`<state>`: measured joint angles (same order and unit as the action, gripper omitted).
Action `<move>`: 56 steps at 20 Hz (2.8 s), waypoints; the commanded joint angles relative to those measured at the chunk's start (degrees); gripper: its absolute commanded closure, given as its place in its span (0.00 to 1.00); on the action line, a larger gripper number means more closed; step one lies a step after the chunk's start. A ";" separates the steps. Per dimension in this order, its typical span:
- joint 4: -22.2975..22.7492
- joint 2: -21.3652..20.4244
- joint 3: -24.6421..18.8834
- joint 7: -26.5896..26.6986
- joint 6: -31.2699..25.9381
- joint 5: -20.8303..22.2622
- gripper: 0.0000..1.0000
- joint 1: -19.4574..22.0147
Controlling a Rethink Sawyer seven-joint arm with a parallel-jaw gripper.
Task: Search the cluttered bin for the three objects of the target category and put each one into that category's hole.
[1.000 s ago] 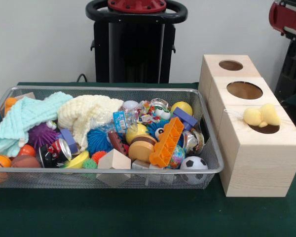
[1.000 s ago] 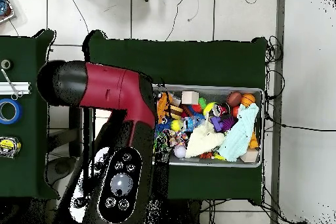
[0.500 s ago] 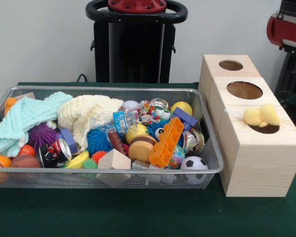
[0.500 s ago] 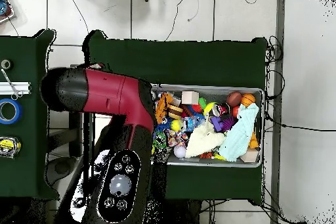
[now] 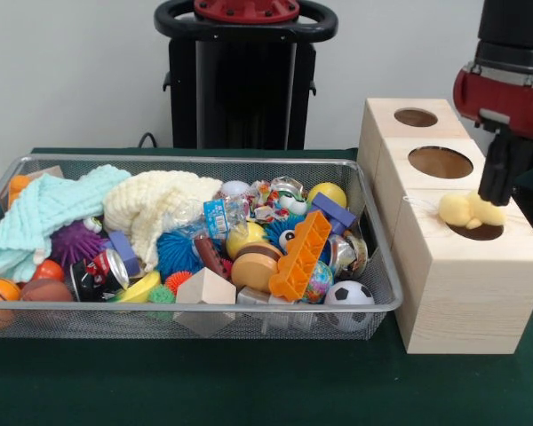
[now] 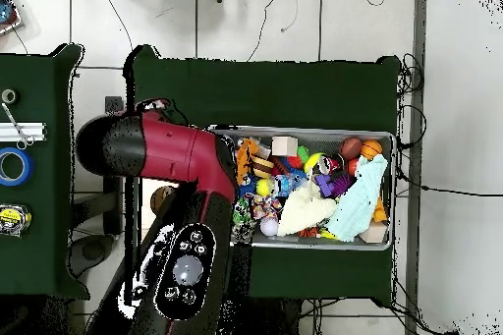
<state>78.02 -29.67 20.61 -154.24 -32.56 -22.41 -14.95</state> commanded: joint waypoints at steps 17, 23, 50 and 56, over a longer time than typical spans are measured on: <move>12.76 -1.53 -5.27 -8.16 -3.39 -1.43 1.00 -1.23; 10.55 -1.85 -4.47 -8.35 -6.29 -1.34 1.00 -1.20; 18.46 3.01 -10.97 -5.99 14.26 0.08 1.00 2.10; 18.40 5.75 -13.53 -5.19 17.41 0.32 1.00 3.43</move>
<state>90.88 -29.99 15.36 -154.24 -17.97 -22.23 -14.00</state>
